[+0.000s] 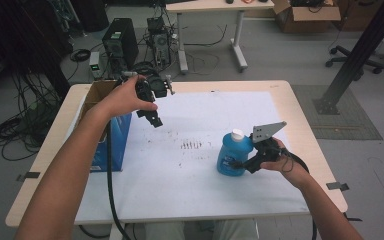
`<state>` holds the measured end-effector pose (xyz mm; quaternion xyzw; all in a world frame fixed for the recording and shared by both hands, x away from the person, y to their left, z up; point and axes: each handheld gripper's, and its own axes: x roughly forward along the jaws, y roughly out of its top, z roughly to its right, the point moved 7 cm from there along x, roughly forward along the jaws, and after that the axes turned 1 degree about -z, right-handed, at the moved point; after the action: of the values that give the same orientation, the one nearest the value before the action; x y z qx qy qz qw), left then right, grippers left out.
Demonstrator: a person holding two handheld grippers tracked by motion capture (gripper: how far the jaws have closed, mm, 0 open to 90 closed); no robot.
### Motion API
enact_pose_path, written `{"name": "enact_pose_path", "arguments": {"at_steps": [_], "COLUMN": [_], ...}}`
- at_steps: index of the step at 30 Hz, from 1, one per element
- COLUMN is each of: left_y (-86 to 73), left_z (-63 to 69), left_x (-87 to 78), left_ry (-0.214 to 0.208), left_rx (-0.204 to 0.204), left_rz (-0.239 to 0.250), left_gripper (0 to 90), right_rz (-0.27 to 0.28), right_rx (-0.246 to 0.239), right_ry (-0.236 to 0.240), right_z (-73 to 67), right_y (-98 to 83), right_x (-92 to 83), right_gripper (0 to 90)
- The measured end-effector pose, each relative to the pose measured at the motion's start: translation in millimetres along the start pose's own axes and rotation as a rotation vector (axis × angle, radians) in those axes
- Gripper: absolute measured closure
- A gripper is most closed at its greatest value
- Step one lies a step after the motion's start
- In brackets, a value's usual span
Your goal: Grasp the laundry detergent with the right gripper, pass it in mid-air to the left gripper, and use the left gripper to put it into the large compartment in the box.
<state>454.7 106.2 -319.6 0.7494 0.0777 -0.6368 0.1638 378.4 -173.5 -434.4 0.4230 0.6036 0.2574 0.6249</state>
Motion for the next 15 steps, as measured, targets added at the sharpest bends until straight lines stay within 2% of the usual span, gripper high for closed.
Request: {"name": "enact_pose_path", "arguments": {"at_steps": [15], "left_y": [0.5], "left_z": [0.0], "left_x": [0.2], "left_ry": [0.001], "left_rx": [0.004], "left_rz": [0.004], "left_gripper": [7.9], "right_rz": [0.004], "right_rx": [-0.007], "right_ry": [-0.004], "right_z": [0.4], "right_y": [0.6], "right_x": [-1.9], "right_gripper": [27.7]}}
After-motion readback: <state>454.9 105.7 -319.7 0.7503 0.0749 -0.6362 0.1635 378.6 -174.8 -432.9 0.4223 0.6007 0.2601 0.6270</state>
